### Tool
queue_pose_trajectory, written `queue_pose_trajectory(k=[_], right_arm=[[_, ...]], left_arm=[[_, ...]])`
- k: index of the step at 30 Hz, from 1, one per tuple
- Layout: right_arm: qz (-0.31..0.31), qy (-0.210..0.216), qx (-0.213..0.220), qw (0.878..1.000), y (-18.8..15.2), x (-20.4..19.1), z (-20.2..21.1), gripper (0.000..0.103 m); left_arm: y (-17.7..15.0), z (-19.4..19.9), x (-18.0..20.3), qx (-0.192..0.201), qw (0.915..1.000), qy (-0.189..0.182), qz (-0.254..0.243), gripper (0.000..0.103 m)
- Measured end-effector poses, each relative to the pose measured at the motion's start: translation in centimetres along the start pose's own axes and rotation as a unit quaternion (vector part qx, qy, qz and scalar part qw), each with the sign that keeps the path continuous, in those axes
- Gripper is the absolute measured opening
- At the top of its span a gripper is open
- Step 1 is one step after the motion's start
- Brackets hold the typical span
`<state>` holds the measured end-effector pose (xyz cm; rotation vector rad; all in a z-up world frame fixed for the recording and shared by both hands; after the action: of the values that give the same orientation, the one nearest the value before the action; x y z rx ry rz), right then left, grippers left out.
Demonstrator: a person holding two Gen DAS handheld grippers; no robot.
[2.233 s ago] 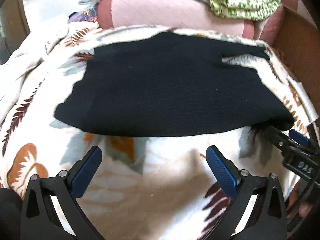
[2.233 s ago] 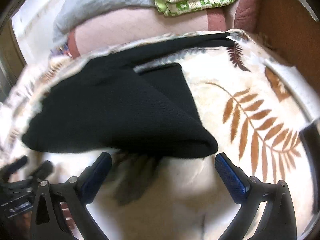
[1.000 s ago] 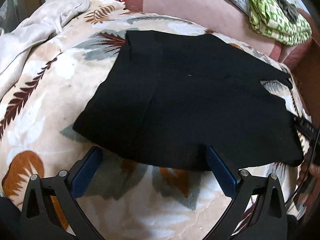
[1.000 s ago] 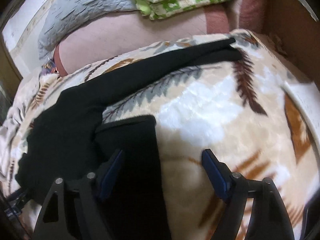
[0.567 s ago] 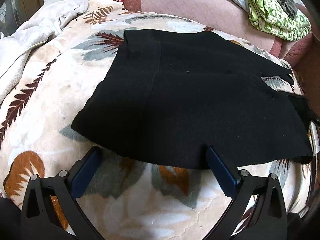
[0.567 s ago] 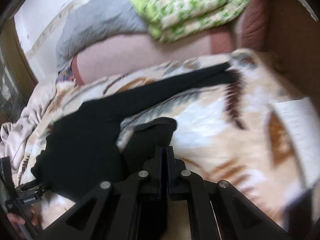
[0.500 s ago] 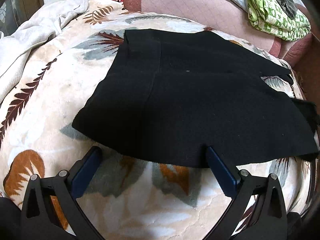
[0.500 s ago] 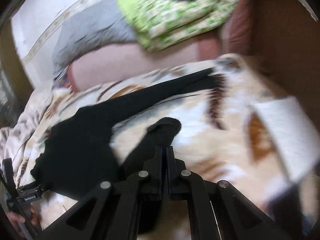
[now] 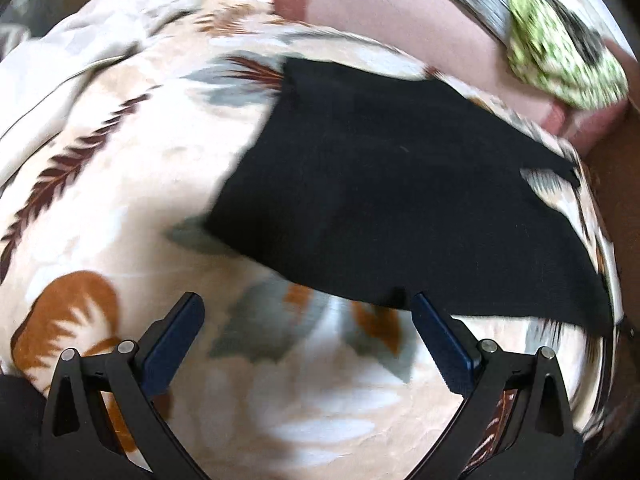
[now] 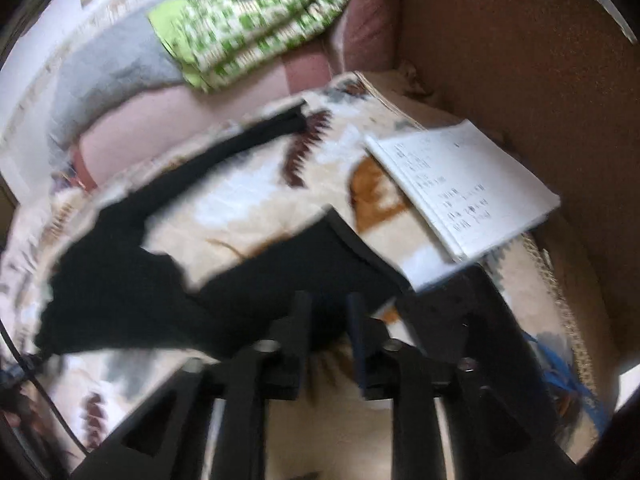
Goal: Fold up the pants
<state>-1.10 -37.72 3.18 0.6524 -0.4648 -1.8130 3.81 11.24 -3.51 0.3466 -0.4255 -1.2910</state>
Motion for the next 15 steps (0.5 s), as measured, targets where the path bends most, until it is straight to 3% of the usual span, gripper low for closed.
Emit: queue_pose_trajectory(k=[1, 3, 7, 11, 12, 13, 14, 15], right_arm=[[0.003, 0.005, 0.01, 1.0, 0.6, -0.5, 0.2, 0.047], [0.021, 0.015, 0.024, 0.999, 1.5, -2.1, 0.5, 0.061], [0.034, 0.024, 0.022, 0.999, 2.7, -3.7, -1.5, 0.061], [-0.008, 0.002, 0.021, 1.0, 3.8, -1.7, -3.8, 0.061], [-0.016, -0.003, 0.015, 1.0, 3.9, -1.0, -4.3, 0.061], [-0.02, -0.012, 0.011, 1.0, 3.9, -0.4, -4.9, 0.061], [-0.021, -0.024, 0.004, 0.999, 4.0, 0.3, -5.4, 0.061], [-0.019, -0.03, -0.003, 0.999, 3.9, 0.8, -6.0, 0.062]], left_arm=[[0.3, 0.1, -0.8, 0.005, 0.9998, 0.004, 0.016, 0.103], [0.6, -0.1, -1.5, 0.007, 0.9994, 0.007, 0.033, 0.103], [0.9, -1.0, -1.4, 0.012, 0.9993, 0.025, 0.027, 0.103], [1.0, -1.8, 1.0, 0.01, 0.9995, 0.018, -0.026, 0.102], [1.1, -1.9, 1.5, 0.013, 0.9991, 0.016, -0.036, 0.086], [1.1, -1.9, 1.8, 0.018, 0.9986, 0.019, -0.046, 0.063], [1.3, -1.6, 2.2, 0.027, 0.998, 0.014, -0.055, 0.052], [1.7, -1.8, 2.5, 0.026, 0.9981, 0.005, -0.055, 0.029]])
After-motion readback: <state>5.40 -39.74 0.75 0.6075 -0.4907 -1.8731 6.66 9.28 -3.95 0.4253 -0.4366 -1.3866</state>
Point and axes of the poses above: each gripper's, at about its wrist camera, not at the fingertips, and z roughly against the way its jaws point, x to its right, y to its top, the point moved 5 cm from there along -z, roughly the way its jaws point, and after that the axes turned 3 degrees about y, right-handed, at the moved point
